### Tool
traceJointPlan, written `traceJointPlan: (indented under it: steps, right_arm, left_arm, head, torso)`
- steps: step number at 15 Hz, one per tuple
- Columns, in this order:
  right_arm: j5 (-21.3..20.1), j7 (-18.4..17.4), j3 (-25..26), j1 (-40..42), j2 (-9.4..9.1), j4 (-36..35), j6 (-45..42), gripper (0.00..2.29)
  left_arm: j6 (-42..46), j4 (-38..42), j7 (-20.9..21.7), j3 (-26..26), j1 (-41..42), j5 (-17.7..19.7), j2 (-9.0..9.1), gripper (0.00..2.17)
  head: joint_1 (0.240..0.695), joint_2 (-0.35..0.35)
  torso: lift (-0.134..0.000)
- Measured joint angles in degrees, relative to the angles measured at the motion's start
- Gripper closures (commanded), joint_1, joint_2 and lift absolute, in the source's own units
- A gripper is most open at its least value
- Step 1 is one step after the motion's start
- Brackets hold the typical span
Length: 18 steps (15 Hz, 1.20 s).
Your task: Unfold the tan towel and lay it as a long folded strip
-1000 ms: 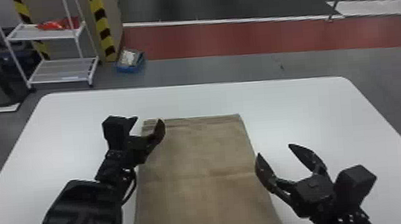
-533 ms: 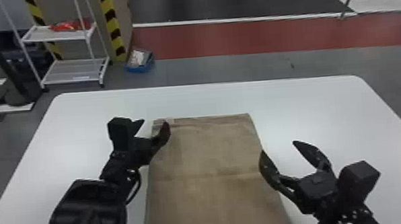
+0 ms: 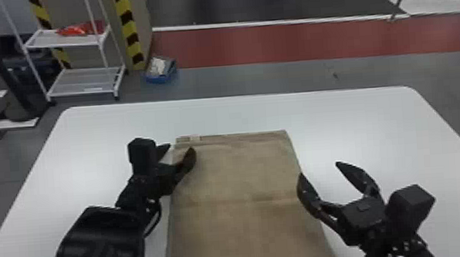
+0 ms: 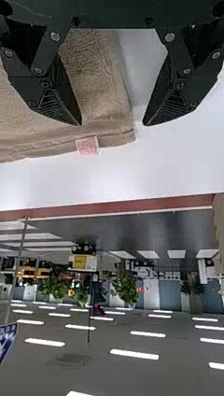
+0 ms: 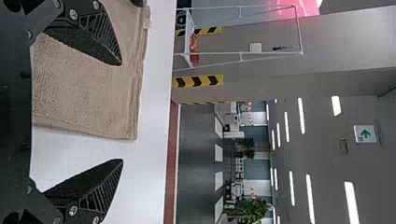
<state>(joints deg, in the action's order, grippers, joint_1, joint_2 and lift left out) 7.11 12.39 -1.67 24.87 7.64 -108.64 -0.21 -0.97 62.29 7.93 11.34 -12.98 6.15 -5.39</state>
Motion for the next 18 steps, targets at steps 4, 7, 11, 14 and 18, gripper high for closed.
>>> traceJointPlan:
  steps: [4, 7, 11, 14, 18]
  right_arm:
    - [0.10, 0.00, -0.17, 0.00, 0.00, -0.03, 0.00, 0.16]
    - [0.21, 0.00, -0.26, 0.15, 0.13, -0.08, 0.03, 0.16]
    - [0.57, -0.04, -0.18, 0.29, 0.35, -0.13, 0.45, 0.17]
    - [0.63, -0.05, -0.18, 0.27, 0.40, -0.13, 0.86, 0.17]
    - [0.72, -0.02, -0.18, 0.27, 0.37, -0.17, 0.92, 0.17]
  left_arm:
    - [-0.01, 0.23, -0.25, -0.07, 0.35, 0.05, -0.06, 0.56]
    - [0.12, 0.33, -0.35, -0.09, 0.40, 0.31, 0.02, 0.63]
    - [0.21, 0.63, -0.66, -0.09, 0.41, 0.16, 0.19, 0.73]
    - [0.30, 1.32, -0.75, -0.20, 1.10, 0.10, 0.05, 0.75]
    - [-0.88, 5.13, -1.99, -0.27, 3.33, 0.47, -0.06, 1.45]
  head:
    - [0.695, -0.030]
    - [0.695, -0.030]
    - [0.695, -0.032]
    - [0.695, -0.032]
    - [0.695, -0.031]
  torso:
    - [-0.111]
    - [-0.111]
    - [-0.111]
    - [-0.111]
    - [-0.111]
